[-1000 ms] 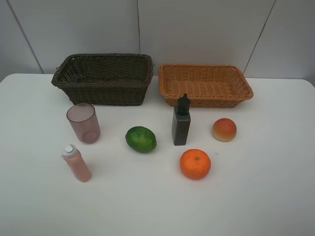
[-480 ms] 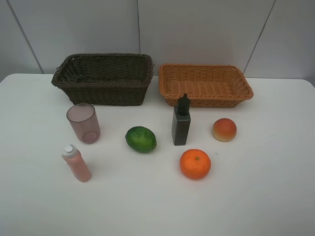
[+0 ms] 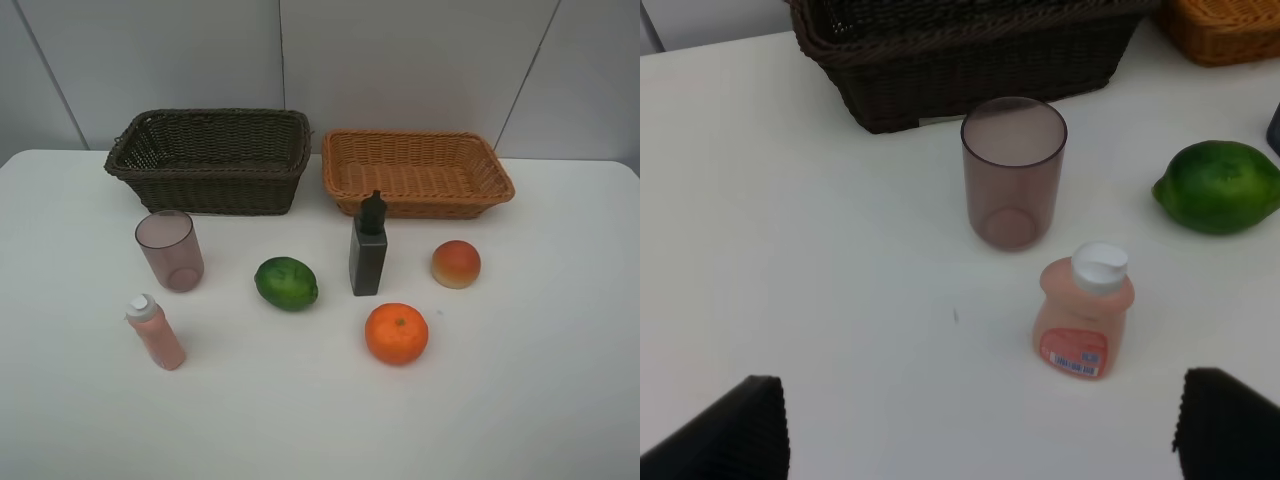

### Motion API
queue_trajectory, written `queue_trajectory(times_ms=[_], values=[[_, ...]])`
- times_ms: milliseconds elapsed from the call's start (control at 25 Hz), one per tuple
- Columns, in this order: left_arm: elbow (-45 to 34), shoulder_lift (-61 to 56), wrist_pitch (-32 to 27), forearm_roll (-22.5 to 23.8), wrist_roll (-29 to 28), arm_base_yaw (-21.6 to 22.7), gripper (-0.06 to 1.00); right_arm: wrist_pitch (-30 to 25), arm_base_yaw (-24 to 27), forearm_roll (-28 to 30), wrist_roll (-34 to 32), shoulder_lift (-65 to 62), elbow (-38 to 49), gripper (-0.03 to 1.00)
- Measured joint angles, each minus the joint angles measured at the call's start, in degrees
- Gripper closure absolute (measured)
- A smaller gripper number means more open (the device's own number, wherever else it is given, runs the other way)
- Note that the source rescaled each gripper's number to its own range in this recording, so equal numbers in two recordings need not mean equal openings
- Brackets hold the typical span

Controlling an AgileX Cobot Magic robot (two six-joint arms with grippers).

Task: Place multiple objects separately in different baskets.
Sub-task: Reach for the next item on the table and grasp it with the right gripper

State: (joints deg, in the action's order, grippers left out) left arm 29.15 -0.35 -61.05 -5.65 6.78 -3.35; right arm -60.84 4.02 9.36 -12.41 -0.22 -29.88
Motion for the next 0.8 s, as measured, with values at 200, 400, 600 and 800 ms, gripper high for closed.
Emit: queue_trajectory(times_ms=[200, 400, 600, 800], values=[[0.0, 0.0, 0.0, 0.0, 0.0, 0.0, -0.06, 0.0, 0.0, 0.0, 0.0, 0.0, 0.0, 0.09], [0.0, 0.0, 0.0, 0.0, 0.0, 0.0, -0.06, 0.0, 0.0, 0.0, 0.0, 0.0, 0.0, 0.09], [0.0, 0.0, 0.0, 0.0, 0.0, 0.0, -0.06, 0.0, 0.0, 0.0, 0.0, 0.0, 0.0, 0.09], [0.0, 0.0, 0.0, 0.0, 0.0, 0.0, -0.06, 0.0, 0.0, 0.0, 0.0, 0.0, 0.0, 0.09]])
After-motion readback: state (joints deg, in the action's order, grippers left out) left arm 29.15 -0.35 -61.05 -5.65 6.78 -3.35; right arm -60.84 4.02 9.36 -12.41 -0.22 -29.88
